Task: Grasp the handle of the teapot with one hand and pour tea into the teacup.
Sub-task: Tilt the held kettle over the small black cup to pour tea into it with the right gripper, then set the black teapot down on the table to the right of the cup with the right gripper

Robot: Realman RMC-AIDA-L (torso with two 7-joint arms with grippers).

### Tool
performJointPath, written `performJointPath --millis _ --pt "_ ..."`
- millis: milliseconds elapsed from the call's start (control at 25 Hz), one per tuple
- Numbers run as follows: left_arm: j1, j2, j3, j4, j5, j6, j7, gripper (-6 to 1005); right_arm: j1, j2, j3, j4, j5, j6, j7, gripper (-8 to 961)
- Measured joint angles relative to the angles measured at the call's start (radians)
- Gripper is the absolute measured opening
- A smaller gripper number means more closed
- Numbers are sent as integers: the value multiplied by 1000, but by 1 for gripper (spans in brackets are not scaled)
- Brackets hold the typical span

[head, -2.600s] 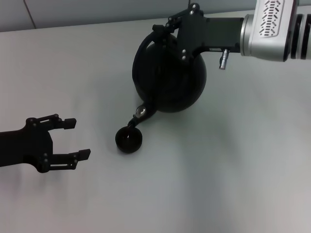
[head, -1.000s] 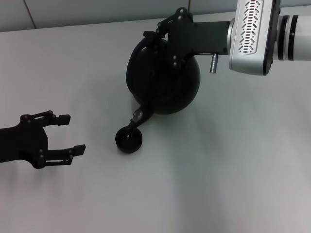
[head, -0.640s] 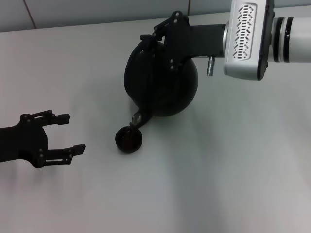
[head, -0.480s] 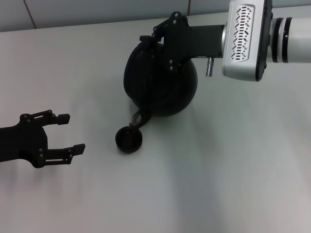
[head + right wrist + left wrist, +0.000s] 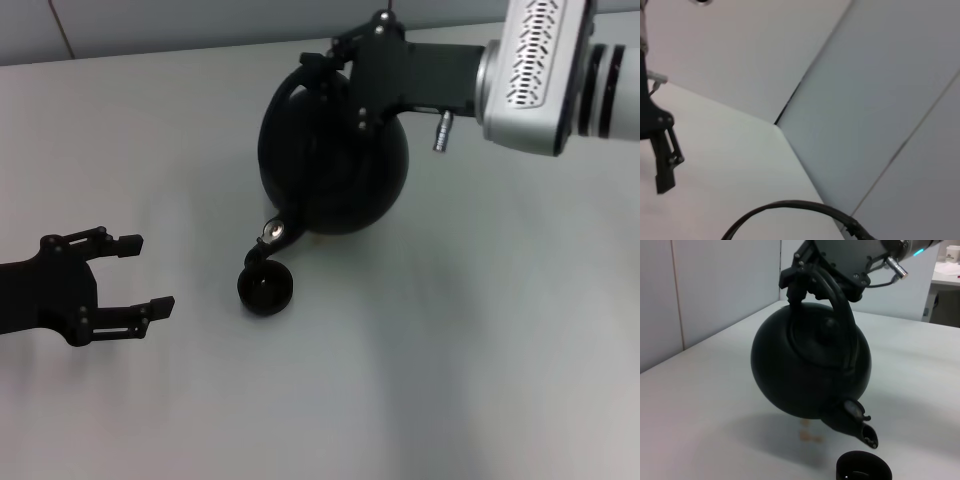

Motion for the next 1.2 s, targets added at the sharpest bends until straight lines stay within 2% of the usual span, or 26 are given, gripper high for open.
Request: performJointPath --millis 240,480,640,840,1200 --pt "0 -2 0 1 0 0 1 863 -56 -3 27 43 116 1 -12 90" --pt "0 -5 0 1 0 1 2 864 -126 -5 118 108 285 -18 -23 90" --pt "-1 -6 0 1 0 1 2 864 -143 -10 197 184 375 -65 1 91" --pt "-6 -8 4 2 0 1 3 863 -145 -14 283 256 388 -114 66 91" --pt "-9 -8 6 2 0 1 3 863 -137 -15 295 354 388 -81 82 91"
